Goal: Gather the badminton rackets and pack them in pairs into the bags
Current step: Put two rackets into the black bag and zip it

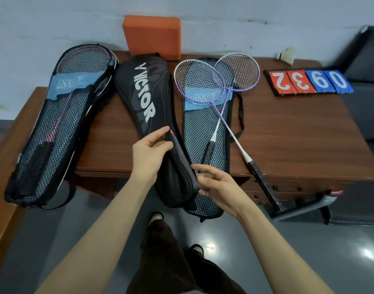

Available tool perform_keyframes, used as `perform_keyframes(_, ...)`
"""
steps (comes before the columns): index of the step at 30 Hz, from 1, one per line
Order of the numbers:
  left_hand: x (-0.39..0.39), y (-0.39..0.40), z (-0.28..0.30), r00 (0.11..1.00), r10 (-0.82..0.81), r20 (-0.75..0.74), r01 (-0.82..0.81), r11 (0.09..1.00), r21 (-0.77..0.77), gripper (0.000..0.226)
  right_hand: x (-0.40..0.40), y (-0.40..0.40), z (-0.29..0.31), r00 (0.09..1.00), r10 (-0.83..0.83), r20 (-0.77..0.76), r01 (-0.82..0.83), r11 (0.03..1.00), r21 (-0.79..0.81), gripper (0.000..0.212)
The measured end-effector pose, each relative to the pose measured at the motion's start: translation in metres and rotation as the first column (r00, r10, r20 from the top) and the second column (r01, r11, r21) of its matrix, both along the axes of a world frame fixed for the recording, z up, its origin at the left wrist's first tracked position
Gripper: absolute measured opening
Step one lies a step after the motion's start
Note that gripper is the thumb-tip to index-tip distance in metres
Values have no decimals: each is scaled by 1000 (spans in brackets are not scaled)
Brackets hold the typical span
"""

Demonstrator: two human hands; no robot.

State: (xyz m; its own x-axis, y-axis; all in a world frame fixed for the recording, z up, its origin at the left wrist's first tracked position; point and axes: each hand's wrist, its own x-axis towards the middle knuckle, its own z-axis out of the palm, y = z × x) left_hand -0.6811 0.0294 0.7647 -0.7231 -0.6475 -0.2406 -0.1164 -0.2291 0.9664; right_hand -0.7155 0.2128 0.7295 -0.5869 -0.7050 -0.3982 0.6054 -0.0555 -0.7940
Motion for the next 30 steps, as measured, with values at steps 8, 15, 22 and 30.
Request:
perform_keyframes(8,14,6,-17,975,-131,178,194,892,-408,26,-2,-24,-3,996,13,-91,4,982,190,46)
perform_keyframes(15,29,8,-48,886,-280,370,462,600,-653,44,-17,-3,-4,985,-53,-163,93,965,244,21)
perform_keyframes(22,7,22,-65,775,-286,563,626,226,-747,49,-31,15,-12,893,-16,-449,243,857,454,12)
perform_keyframes(30,-33,2,-72,750,-283,598,657,214,-723,49,-57,7,-27,702,287,-652,379,625,683,35)
